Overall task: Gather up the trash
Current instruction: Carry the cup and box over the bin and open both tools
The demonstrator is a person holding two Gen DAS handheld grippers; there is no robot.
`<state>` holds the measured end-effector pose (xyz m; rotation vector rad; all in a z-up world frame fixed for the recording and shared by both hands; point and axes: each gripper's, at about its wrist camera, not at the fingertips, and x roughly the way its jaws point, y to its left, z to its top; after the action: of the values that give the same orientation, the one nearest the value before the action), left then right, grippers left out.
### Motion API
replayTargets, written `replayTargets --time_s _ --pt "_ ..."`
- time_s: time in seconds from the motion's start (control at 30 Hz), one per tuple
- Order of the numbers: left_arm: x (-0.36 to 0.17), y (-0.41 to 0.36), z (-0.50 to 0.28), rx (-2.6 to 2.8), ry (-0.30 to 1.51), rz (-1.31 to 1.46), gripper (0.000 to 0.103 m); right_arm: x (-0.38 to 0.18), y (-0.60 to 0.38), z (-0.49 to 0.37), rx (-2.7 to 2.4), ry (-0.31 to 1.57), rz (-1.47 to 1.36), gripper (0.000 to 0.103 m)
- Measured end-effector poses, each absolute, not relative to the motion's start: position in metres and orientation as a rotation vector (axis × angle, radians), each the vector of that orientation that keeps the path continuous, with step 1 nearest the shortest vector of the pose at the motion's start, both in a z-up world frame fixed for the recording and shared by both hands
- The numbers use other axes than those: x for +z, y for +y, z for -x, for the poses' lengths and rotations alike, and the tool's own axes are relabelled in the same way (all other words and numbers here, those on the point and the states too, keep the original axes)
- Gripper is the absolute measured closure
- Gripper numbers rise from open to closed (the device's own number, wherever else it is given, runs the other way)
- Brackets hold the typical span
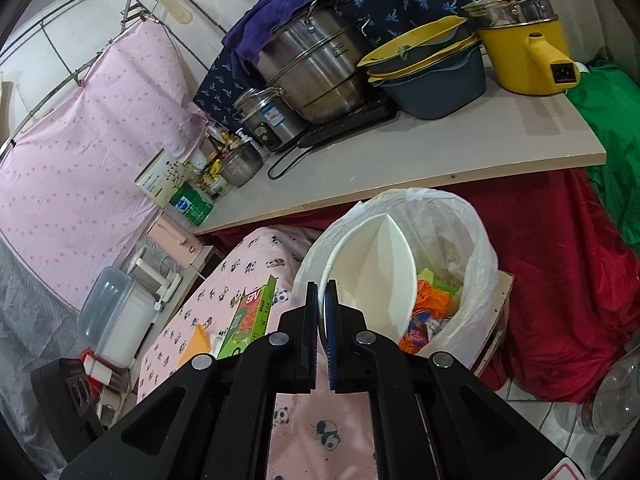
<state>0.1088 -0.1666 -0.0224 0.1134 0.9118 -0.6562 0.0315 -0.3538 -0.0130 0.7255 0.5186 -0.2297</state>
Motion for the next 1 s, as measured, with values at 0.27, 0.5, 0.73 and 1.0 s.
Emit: replayTargets --time_s 0.27,0.5,0.73,1.0 --pt "-0.026 -0.207 -0.122 -0.738 0.926 -0.127 0.051 -0.013 -0.379 -0.032 -0.285 0.515 -0.71 0.099" --pt "-0.034 -0.228 -0.135 -0.764 0.949 -0.15 0.051 -0.017 -0.386 -0.044 -0.293 0.534 -0.698 0.099" --pt "-0.039 -0.233 -0.142 -0.723 0.934 -0.154 0.048 -0.021 -0.387 -0.064 -0.281 0.56 -0.701 0.098" --pt "-0.036 -0.224 -0.15 -0.656 0.892 -0.165 0.025 -0.021 -0.384 -0.075 -0.272 0.564 -0.714 0.087"
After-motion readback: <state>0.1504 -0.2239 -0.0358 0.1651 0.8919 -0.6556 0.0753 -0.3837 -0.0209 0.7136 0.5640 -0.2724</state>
